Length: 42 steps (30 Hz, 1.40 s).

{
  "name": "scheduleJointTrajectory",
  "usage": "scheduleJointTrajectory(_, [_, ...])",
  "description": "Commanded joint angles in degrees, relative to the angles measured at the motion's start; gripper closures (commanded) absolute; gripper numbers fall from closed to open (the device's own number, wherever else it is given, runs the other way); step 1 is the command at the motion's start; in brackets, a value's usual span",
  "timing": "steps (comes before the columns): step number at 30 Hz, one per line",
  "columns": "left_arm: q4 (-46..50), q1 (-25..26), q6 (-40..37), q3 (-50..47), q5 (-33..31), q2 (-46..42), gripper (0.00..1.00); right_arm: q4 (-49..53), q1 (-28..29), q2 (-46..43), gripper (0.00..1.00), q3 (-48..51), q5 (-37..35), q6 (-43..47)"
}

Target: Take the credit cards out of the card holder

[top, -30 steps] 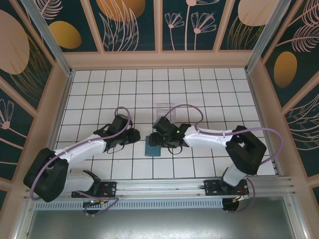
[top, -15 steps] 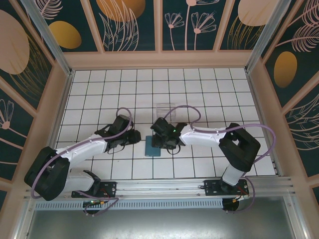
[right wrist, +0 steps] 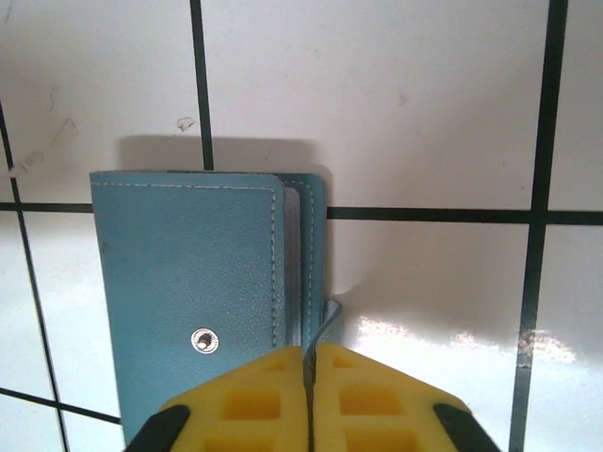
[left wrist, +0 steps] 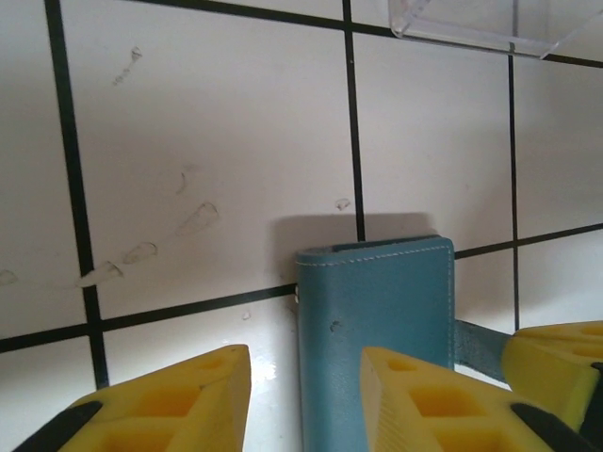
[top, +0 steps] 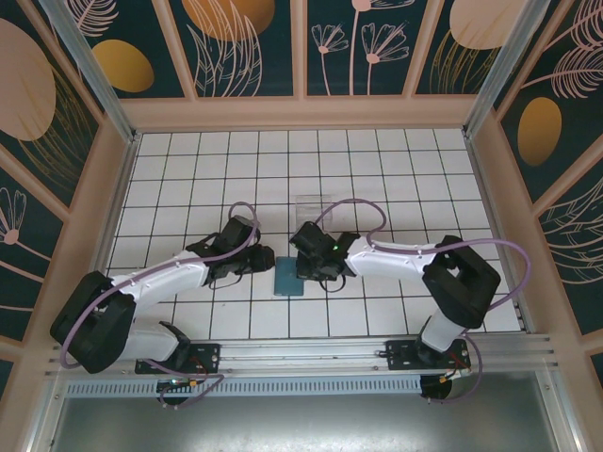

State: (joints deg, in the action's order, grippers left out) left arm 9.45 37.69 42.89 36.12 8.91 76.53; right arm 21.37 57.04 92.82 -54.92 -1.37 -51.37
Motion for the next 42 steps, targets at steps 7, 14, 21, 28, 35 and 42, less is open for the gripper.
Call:
scheduleJointTrajectory(7, [-0.8, 0.4, 3.1, -1.1, 3.4, -3.1, 0.46, -6.1, 0.0, -7.0, 1.00, 0.6, 3.2, 0.9])
scheduleJointTrajectory(14, [-2.6, 0.5, 3.5, -2.5, 5.1, -5.0, 0.32, -7.8, 0.3, -7.8, 1.00, 0.1, 4.7, 0.7])
scheduleJointTrajectory(21, [-3.1, 0.5, 2.5, -2.6, 6.8, -4.2, 0.28, -10.0, 0.9, -8.8, 1.00, 0.6, 5.4, -0.2])
scheduleJointTrajectory(28, [-3.2, 0.4, 1.7, -2.2, 7.5, -3.6, 0.27, -10.8, 1.1, -9.1, 1.00, 1.0, 5.5, -0.5])
scheduleJointTrajectory(35, [-0.1, 0.4, 1.1, -1.8, 4.5, -3.1, 0.33, -9.6, 1.1, -8.8, 1.00, 1.0, 4.8, -0.7])
scheduleJointTrajectory(42, [3.5, 0.4, 0.7, -1.8, 1.4, -5.4, 0.36, -9.2, 1.0, -9.0, 1.00, 1.8, 4.0, -1.4])
